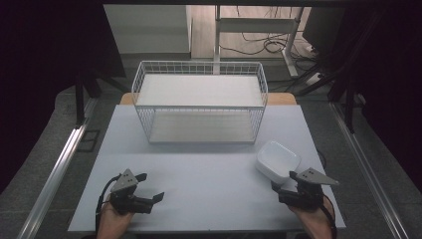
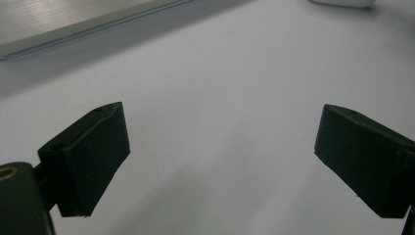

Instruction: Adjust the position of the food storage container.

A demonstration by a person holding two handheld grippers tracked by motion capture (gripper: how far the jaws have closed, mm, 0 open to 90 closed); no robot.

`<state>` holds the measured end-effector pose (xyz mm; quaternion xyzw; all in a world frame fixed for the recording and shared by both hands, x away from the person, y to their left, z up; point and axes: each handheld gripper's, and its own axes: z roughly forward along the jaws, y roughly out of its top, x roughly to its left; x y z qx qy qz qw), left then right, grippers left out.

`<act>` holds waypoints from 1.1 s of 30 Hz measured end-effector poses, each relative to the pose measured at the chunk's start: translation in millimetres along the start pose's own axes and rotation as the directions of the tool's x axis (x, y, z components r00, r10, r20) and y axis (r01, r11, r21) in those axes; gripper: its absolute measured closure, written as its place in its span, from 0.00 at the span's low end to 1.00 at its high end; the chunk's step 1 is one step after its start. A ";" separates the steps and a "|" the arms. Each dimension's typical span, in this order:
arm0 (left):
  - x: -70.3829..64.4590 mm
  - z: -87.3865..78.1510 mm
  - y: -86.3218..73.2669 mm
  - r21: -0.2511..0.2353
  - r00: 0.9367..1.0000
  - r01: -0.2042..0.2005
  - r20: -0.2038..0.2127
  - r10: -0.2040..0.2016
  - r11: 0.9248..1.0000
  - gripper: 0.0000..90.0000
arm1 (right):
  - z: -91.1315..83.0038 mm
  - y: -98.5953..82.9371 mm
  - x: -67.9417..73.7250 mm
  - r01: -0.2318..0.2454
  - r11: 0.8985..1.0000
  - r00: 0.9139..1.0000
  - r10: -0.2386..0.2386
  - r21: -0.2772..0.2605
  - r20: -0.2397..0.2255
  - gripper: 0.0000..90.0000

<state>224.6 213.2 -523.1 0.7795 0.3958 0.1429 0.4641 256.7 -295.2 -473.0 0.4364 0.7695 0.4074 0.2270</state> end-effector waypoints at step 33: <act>0.4 -1.5 0.4 -0.017 1.000 0.003 -0.018 -0.003 1.000 0.07 | 24.8 16.6 -78.0 -0.152 0.986 0.967 0.133 0.075 0.215 0.99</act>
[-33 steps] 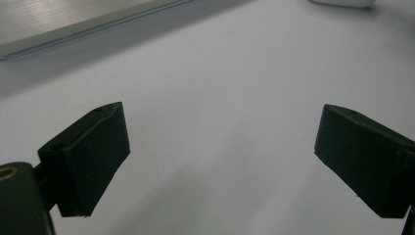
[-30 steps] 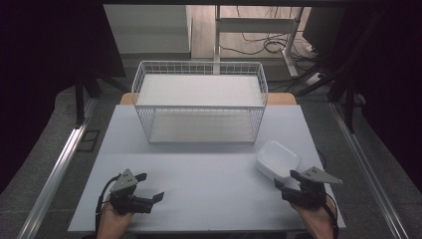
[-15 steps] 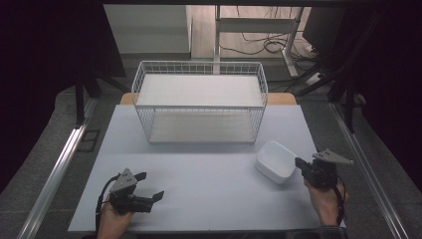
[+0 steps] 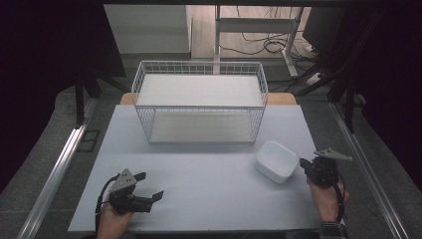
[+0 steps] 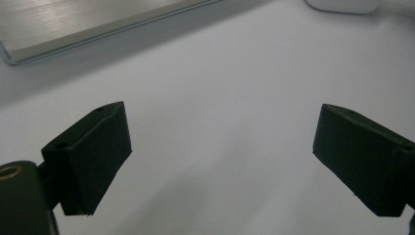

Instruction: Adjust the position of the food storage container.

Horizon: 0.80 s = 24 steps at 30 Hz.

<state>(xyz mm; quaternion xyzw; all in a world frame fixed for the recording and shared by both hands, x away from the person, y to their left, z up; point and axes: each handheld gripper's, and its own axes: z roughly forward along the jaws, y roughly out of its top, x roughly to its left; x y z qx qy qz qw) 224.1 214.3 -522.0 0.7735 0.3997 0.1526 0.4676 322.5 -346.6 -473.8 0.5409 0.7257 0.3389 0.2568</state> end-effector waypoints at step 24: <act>1.5 0.9 -0.3 0.007 1.000 0.011 0.004 -0.011 1.000 0.08 | 51.6 26.4 40.8 0.021 0.999 0.983 -0.012 0.044 -0.185 0.99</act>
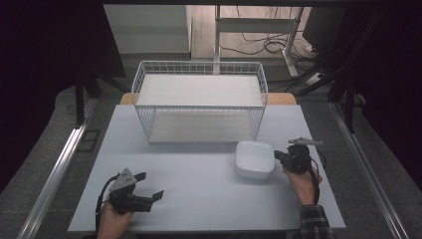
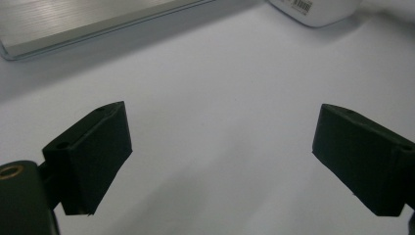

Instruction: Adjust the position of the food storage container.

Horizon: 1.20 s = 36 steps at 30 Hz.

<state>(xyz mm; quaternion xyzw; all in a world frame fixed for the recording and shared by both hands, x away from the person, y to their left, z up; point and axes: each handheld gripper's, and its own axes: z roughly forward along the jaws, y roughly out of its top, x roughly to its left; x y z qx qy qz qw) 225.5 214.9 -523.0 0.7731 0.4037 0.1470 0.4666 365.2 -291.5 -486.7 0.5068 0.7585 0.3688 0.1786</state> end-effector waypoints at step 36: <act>-1.1 11.6 5.4 0.084 1.000 -0.012 -0.021 0.014 0.996 0.09 | 58.9 13.8 118.4 0.149 0.989 0.955 -0.136 0.026 -0.265 0.99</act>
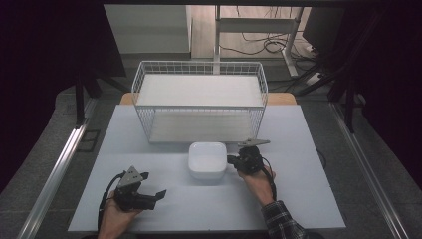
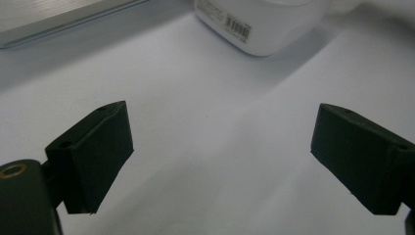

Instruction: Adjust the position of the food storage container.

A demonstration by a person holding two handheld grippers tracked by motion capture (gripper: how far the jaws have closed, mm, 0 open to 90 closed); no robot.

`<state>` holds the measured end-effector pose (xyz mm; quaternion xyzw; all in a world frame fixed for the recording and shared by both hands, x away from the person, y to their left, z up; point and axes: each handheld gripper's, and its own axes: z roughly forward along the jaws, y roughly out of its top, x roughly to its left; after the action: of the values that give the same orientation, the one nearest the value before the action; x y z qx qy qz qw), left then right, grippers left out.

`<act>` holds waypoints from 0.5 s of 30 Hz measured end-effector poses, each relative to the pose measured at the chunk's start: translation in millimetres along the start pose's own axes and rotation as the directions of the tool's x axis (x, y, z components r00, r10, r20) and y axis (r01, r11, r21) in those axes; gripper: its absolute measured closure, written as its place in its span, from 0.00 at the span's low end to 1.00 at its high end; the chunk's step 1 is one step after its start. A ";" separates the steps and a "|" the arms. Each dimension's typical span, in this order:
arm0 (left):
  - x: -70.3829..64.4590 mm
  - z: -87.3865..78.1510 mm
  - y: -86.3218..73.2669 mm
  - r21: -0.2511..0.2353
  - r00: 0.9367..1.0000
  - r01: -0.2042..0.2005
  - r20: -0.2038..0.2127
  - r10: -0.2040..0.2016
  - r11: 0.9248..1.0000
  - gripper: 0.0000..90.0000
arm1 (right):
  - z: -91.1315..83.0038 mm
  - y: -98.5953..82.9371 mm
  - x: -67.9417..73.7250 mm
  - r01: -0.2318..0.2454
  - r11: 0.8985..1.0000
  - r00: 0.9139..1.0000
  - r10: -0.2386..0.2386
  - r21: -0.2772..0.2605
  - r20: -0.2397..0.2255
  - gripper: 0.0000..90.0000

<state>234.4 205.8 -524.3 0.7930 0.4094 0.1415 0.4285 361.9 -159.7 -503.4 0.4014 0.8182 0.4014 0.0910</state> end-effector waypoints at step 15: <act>1.6 -2.8 -1.2 -0.010 1.000 0.005 0.020 -0.005 1.000 0.10 | -39.9 -8.6 4.9 0.113 0.993 0.993 -0.111 -0.037 0.040 0.77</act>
<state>233.2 208.9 -523.8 0.7912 0.4063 0.1347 0.4368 334.8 -182.5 -482.5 0.3605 0.8296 0.4039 0.1366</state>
